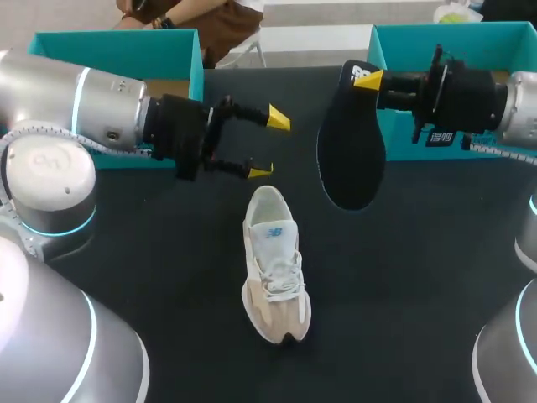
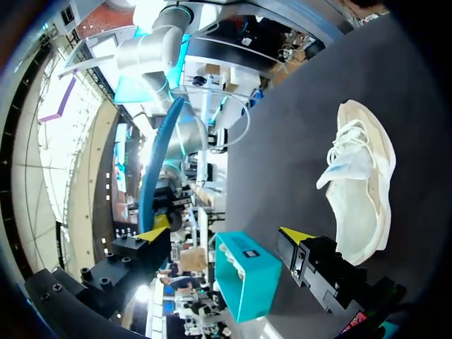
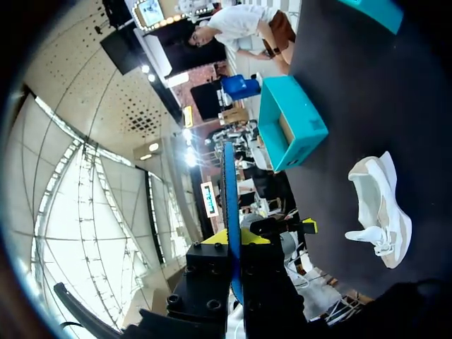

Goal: Take the shoe out of the shoebox, open the shoe tongue, remove and reinsert the insole, then place the shoe into the shoebox

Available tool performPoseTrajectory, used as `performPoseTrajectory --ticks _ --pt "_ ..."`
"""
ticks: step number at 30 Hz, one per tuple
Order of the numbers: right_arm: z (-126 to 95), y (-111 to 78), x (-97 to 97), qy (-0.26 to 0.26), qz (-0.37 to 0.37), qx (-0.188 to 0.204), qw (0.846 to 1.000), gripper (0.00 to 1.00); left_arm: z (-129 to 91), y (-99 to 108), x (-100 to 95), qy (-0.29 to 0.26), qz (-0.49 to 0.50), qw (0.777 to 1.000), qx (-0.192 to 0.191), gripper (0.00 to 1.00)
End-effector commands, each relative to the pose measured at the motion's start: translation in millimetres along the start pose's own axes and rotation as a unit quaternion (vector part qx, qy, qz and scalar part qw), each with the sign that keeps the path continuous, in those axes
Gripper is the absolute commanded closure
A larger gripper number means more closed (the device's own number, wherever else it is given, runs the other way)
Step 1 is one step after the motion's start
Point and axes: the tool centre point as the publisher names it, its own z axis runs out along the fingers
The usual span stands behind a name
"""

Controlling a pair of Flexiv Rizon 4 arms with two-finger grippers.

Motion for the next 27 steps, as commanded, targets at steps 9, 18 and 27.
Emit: performPoseTrajectory --ticks 9,18,27 --pt "20.0 12.7 -31.5 -0.029 0.046 0.004 0.999 1.0 2.6 -6.0 -6.0 -0.091 0.023 0.995 -0.02 0.0" --pt "43.1 25.8 -42.7 -0.051 0.075 0.02 0.996 1.0 20.8 -8.0 -18.0 -0.117 0.04 0.992 -0.007 0.0" --pt "59.5 29.7 -51.8 -0.058 0.089 0.044 0.993 1.0 42.2 -9.4 -27.8 -0.132 0.049 0.99 0.006 0.13"
